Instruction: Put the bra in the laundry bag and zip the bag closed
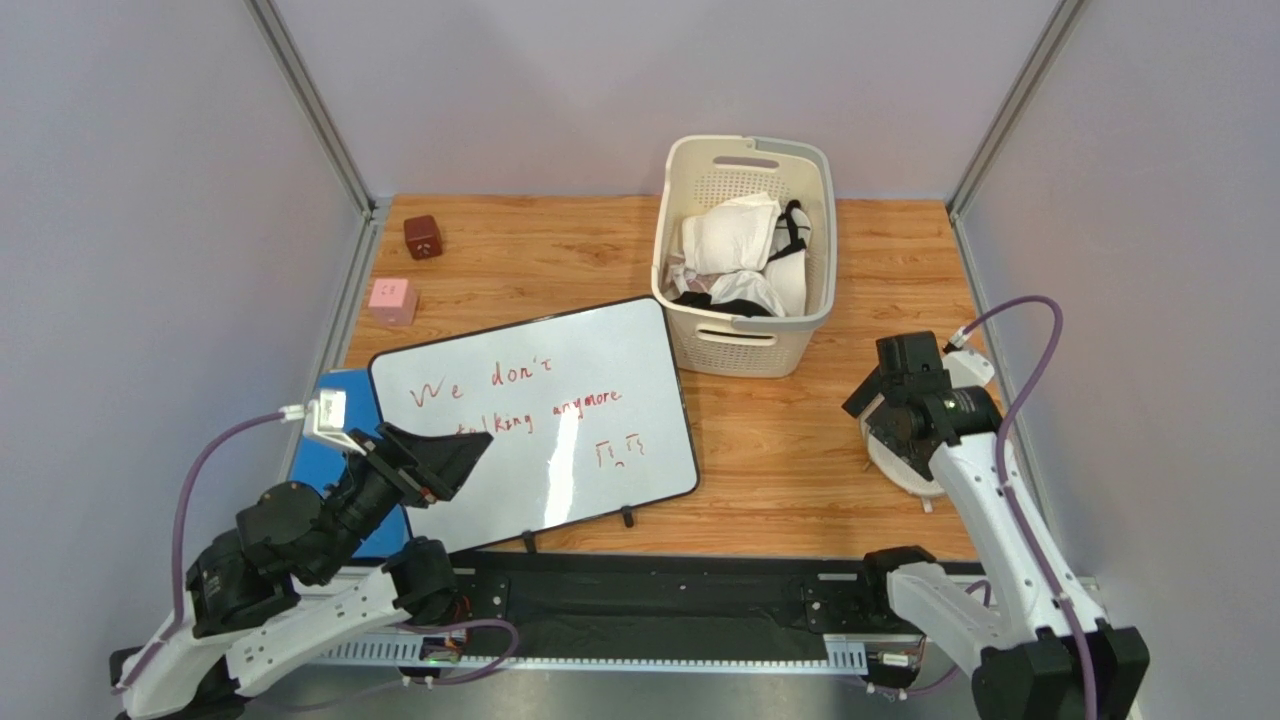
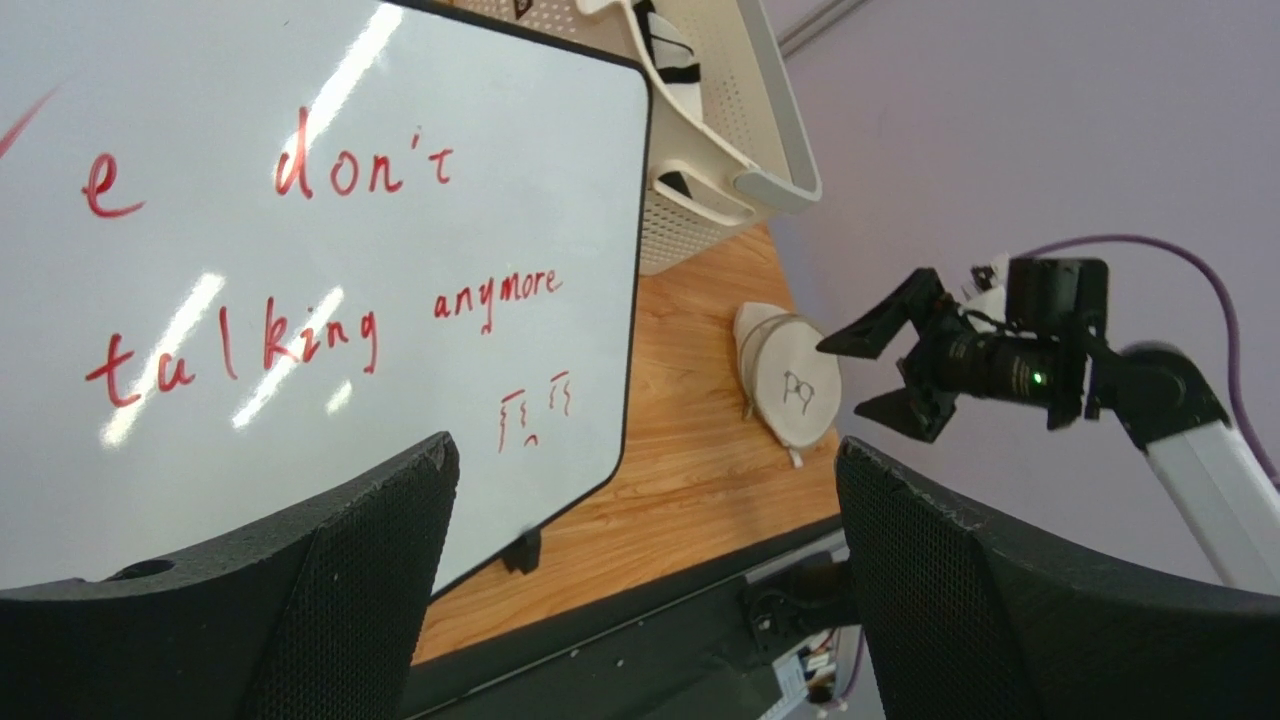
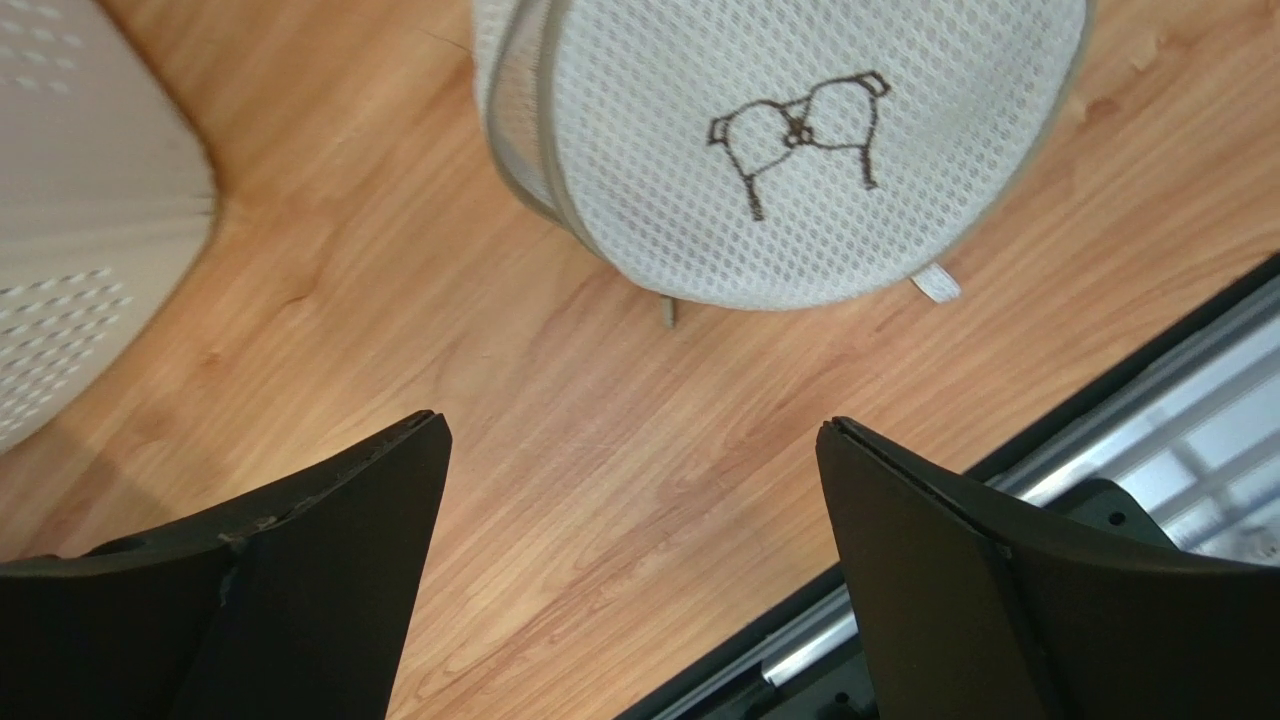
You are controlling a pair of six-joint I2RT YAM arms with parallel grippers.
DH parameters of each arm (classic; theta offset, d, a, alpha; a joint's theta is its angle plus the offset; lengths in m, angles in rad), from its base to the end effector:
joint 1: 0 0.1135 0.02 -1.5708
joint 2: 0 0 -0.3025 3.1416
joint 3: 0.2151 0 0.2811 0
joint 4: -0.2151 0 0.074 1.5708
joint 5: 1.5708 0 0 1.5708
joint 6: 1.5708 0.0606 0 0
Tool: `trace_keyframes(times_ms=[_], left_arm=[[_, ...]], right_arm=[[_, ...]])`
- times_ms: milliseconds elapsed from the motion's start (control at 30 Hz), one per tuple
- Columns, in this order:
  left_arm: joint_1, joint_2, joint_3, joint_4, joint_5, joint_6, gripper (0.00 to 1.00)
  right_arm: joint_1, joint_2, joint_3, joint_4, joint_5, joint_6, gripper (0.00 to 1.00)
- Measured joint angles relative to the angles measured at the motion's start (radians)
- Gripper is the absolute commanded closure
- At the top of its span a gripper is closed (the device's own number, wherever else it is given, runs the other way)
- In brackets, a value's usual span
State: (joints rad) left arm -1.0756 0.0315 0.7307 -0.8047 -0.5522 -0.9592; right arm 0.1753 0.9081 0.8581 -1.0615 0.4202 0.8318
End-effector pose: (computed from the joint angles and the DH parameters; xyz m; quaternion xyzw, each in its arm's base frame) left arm 0.0347 0.0027 0.3325 -0.1404 0.7246 -0.4409 0.5106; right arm 0.1702 0.0050 0.2822 0.3520 0.8862 -0.0704 0.2930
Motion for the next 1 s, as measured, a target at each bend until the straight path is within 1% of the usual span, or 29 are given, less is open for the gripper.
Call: trace_keyframes(times_ms=[100, 200, 267, 333, 433, 500, 567, 700, 833, 1000], left_arm=[[0.000, 0.130, 0.114, 0.008, 0.037, 0.056, 0.01], [0.000, 0.361, 0.232, 0.032, 0.090, 0.145, 0.03], [0.000, 0.533, 0.298, 0.051, 0.126, 0.211, 0.03], [0.000, 0.694, 0.335, 0.077, 0.152, 0.273, 0.03], [0.003, 0.882, 0.359, 0.106, 0.191, 0.356, 0.04], [0.008, 0.993, 0.369, 0.122, 0.232, 0.406, 0.06], [0.018, 1.072, 0.379, 0.140, 0.280, 0.446, 0.06], [0.041, 1.159, 0.390, 0.185, 0.366, 0.496, 0.06], [0.056, 1.171, 0.388, 0.238, 0.442, 0.521, 0.06], [0.068, 1.168, 0.358, 0.293, 0.504, 0.545, 0.06]], right_arm=[[-0.042, 0.082, 0.011, -0.017, -0.019, -0.016, 0.00], [-0.066, 0.114, 0.039, -0.032, -0.020, -0.034, 0.00], [-0.108, 0.122, 0.060, -0.035, -0.023, -0.048, 0.00], [-0.183, 0.140, 0.079, -0.038, -0.027, -0.058, 0.00], [-0.290, 0.185, 0.097, -0.049, -0.016, -0.062, 0.00], [-0.330, 0.220, 0.099, -0.054, 0.001, -0.061, 0.00], [-0.353, 0.253, 0.099, -0.049, 0.009, -0.061, 0.00], [-0.385, 0.335, 0.098, 0.005, 0.006, -0.068, 0.01], [-0.388, 0.354, 0.098, 0.072, -0.030, -0.072, 0.02], [-0.376, 0.348, 0.098, 0.176, -0.118, -0.090, 0.04]])
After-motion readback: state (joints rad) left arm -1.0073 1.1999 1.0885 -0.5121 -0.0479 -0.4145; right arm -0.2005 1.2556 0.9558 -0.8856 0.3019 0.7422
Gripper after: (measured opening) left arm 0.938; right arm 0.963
